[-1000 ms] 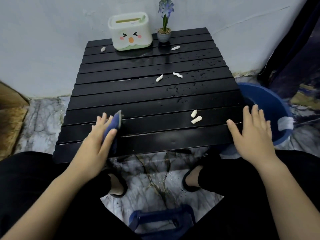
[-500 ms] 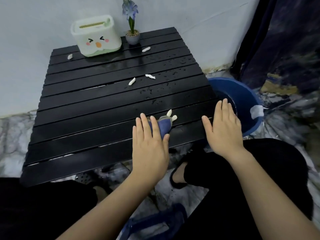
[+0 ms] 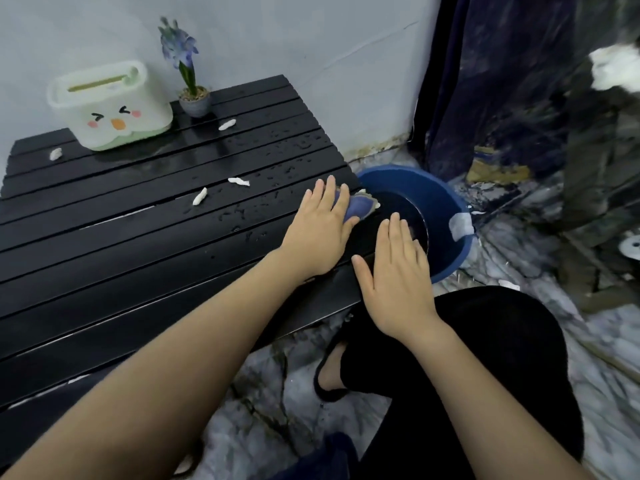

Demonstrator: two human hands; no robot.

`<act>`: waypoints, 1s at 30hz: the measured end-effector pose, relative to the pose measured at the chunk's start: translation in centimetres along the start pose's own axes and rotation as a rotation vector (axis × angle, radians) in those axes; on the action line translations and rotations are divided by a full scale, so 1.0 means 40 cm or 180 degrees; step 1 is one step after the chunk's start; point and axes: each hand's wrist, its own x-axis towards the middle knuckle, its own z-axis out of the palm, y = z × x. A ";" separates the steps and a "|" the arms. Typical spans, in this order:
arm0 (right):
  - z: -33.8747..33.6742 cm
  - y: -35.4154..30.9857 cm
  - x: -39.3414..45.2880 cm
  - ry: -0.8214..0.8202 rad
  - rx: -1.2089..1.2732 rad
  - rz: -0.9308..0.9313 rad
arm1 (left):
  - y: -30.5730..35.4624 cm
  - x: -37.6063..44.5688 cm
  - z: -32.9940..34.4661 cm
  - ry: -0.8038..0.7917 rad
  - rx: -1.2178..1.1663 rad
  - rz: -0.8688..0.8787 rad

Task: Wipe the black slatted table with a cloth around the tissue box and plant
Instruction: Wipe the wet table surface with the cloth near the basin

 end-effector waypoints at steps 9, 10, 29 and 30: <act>0.001 0.002 -0.001 0.0005 0.0031 -0.0070 | 0.003 0.140 -0.028 0.0029 -0.1382 0.0246; 0.001 0.003 -0.001 0.0001 0.0061 -0.0084 | -0.001 0.130 -0.038 0.0095 -0.1734 0.0106; -0.023 -0.114 0.137 -0.0738 0.0264 -0.0657 | -0.560 -0.400 -0.069 0.1120 -0.0441 -0.3142; -0.021 -0.116 0.137 -0.0736 0.0203 -0.0658 | -0.548 -0.376 -0.064 0.0992 -0.0278 -0.3152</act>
